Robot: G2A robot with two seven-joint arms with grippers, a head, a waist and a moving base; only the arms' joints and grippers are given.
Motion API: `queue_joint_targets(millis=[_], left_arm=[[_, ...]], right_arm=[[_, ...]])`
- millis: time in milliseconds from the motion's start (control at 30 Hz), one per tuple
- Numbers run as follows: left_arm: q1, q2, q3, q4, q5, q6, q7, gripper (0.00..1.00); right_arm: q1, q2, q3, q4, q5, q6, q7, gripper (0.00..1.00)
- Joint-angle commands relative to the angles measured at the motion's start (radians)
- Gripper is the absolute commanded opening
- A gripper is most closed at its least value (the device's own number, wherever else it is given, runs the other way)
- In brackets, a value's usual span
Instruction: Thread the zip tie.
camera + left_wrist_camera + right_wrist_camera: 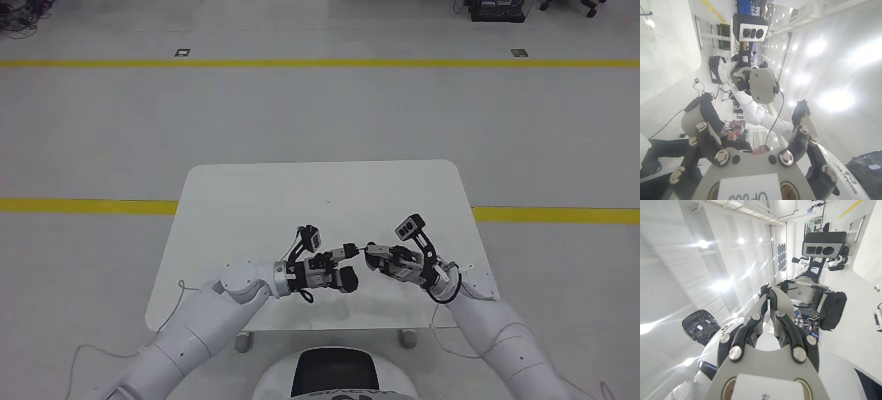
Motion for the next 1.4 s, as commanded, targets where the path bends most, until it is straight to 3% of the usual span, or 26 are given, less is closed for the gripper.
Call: queue_joint_targets(millis=[0,200,433,900,1367], left_arm=[[0.003,0.001,-0.003,0.0,0.002,-0.009,0.006,1.0],[0.003,0.001,-0.003,0.0,0.002,-0.009,0.006,1.0],[0.013,0.001,-0.007,-0.021,0.019,-0.003,0.053,1.0],[0.029,0.01,-0.039,-0.033,0.006,-0.006,0.042,1.0],[0.029,0.008,-0.035,-0.034,0.003,0.001,0.029,1.0]], right_arm=[[0.001,-0.001,-0.001,0.001,-0.004,-0.012,-0.01,0.0],[-0.001,-0.002,-0.001,-0.003,-0.007,-0.009,-0.024,0.0],[-0.018,0.002,0.01,-0.04,-0.037,0.01,-0.054,0.0],[-0.037,0.01,0.035,-0.066,-0.049,0.024,-0.02,0.0],[-0.027,0.005,0.019,-0.062,-0.057,0.035,-0.022,0.0]])
